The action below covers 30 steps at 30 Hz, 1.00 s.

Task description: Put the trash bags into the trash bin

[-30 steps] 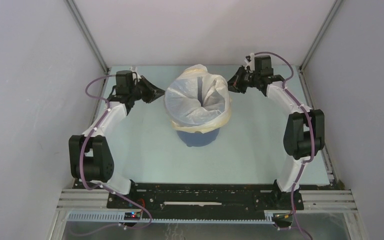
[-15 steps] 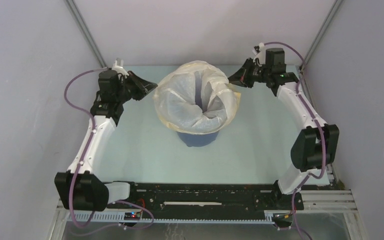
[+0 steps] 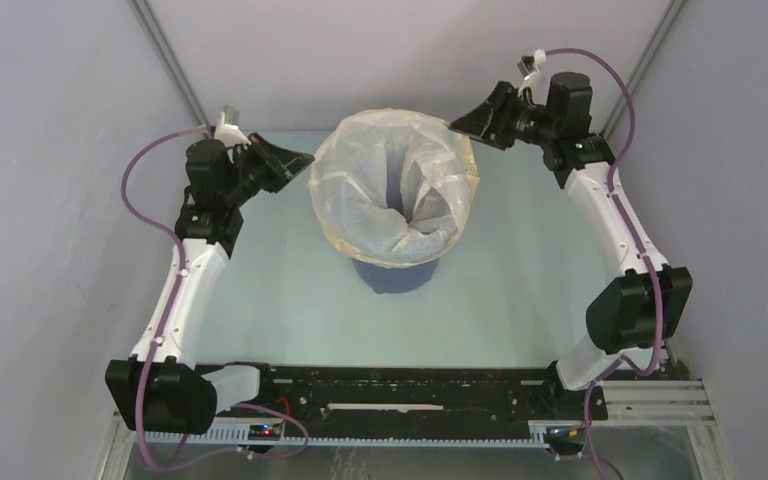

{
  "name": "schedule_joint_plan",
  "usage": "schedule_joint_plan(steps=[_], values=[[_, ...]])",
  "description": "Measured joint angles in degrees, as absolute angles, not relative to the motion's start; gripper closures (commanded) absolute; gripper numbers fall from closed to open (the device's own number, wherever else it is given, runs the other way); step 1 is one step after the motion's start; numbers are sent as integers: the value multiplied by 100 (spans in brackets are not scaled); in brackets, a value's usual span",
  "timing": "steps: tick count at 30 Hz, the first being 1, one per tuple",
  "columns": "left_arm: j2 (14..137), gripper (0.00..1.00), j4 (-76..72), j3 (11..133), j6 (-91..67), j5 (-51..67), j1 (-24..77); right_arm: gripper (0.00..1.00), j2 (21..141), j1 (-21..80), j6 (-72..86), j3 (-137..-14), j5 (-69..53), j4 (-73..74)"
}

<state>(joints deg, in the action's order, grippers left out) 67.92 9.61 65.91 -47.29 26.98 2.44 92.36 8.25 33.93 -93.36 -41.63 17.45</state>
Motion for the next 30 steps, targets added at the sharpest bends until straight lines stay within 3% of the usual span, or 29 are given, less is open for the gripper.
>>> schedule_joint_plan(steps=[5, 12, 19, 24, 26, 28, 30], values=[[6812, 92, 464, 6589, -4871, 2952, 244, 39, 9778, 897, 3616, -9924, -4401, 1144], [6930, 93, 257, 6589, -4963, 3074, 244, 25, 10536, 939, 3830, -10492, -4742, 854], [6978, 94, 97, 6589, -5019, 3085, 244, 23, 10726, 1186, 3940, -10558, -5068, 646], [6997, 96, 91, 6591, -5076, 3083, 244, 34, 10827, 1479, 3854, -10571, -5043, 648], [7015, 91, 91, 6591, -5103, 3081, 244, 30, 10897, 1564, 3756, -10641, -5002, 757], [7041, 75, 91, 6591, -5105, 3079, 244, 28, 10943, 1629, 3603, -10702, -4921, 886], [7078, 59, 115, 6591, -5100, 3065, 244, 34, 10943, 1647, 3424, -10702, -4849, 1011]])
